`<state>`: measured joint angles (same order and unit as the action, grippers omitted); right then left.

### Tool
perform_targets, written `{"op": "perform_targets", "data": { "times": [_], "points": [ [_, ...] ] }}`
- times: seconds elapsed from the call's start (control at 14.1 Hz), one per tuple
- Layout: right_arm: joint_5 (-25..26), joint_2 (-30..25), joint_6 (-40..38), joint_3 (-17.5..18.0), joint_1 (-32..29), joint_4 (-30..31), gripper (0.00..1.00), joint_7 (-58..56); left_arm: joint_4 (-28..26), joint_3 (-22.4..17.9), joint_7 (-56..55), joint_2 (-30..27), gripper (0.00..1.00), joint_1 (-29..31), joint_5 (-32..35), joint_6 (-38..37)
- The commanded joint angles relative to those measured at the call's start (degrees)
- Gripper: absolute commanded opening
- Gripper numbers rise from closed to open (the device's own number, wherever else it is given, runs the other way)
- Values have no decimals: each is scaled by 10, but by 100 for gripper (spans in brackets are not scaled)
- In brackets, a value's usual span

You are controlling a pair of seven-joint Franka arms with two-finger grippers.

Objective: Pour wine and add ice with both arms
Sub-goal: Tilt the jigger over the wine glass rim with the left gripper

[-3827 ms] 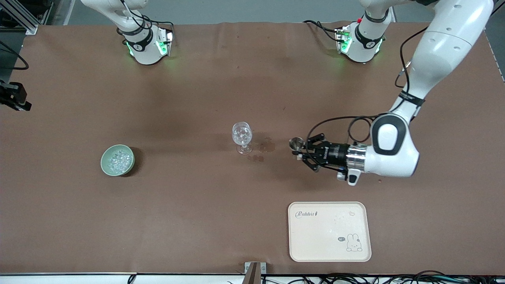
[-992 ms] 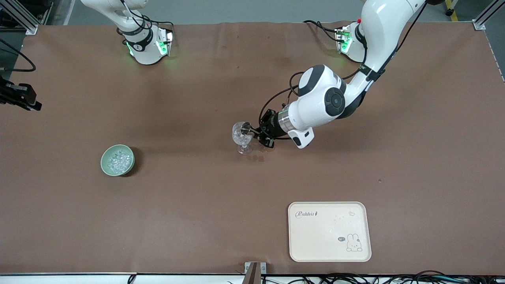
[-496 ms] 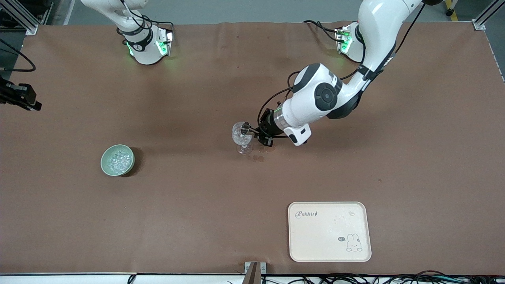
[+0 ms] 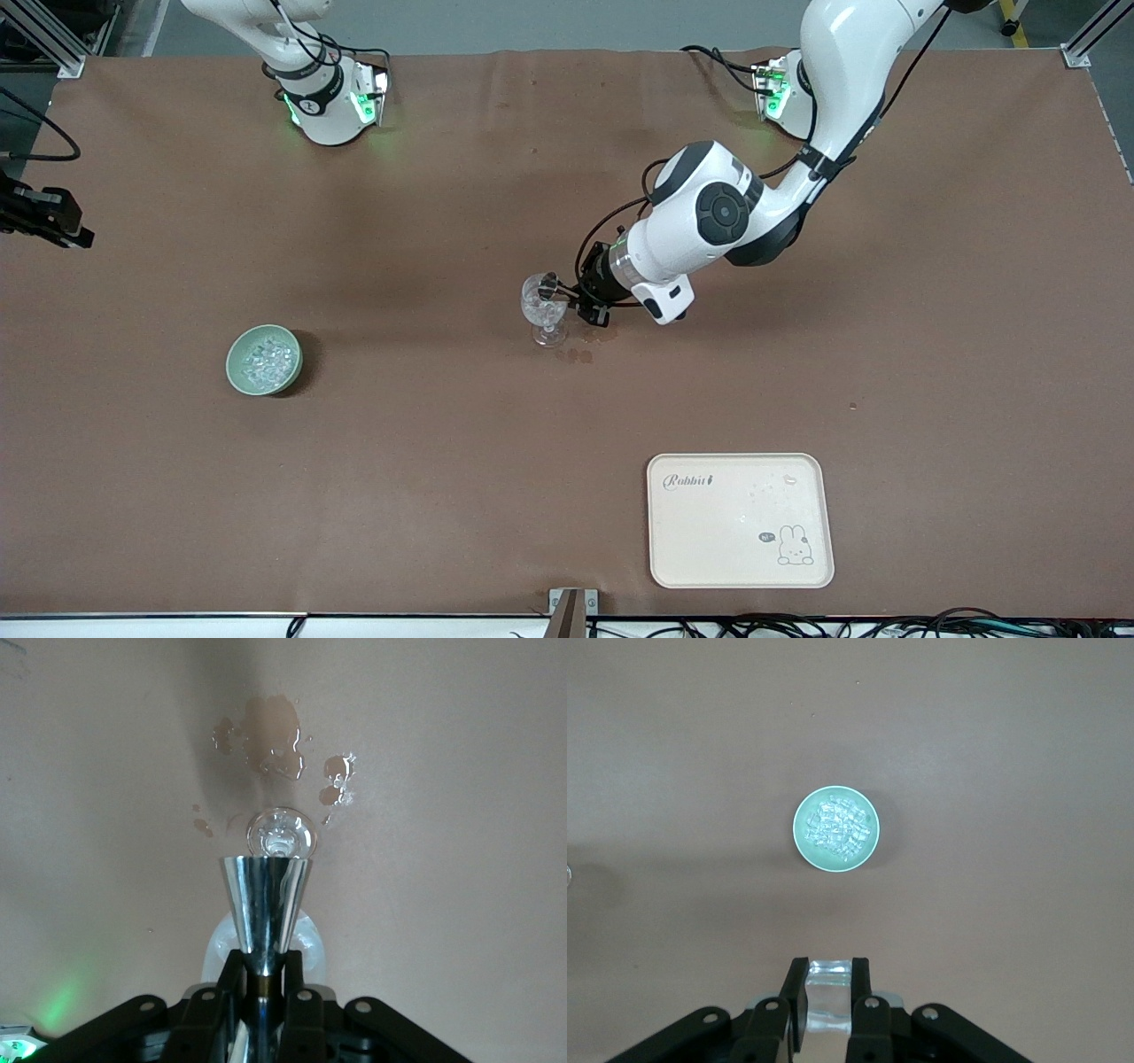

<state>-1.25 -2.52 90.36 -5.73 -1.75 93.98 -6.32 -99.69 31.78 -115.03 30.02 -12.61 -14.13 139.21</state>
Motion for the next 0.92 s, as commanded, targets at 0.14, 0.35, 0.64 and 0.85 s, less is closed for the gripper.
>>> {"op": "perform_targets", "data": {
  "times": [0.14, 0.35, 0.64, 0.85],
  "points": [
    [-8, -8, 0, 2, -3, 9, 5, 8, 15, -2, -16, 4, 1, -3, 12, -3],
    [-8, -8, 0, 2, -3, 9, 5, 8, 31, 2, -4, 14, 1, 7, 0, -33],
    [-8, -8, 2, 4, 7, 8, 5, 8, 55, 5, 1, 17, 1, 10, -9, -74],
    [-8, -8, 8, 4, 25, 6, 5, 30, 72, 5, 24, 18, 1, 21, -45, -102]
  ]
}}
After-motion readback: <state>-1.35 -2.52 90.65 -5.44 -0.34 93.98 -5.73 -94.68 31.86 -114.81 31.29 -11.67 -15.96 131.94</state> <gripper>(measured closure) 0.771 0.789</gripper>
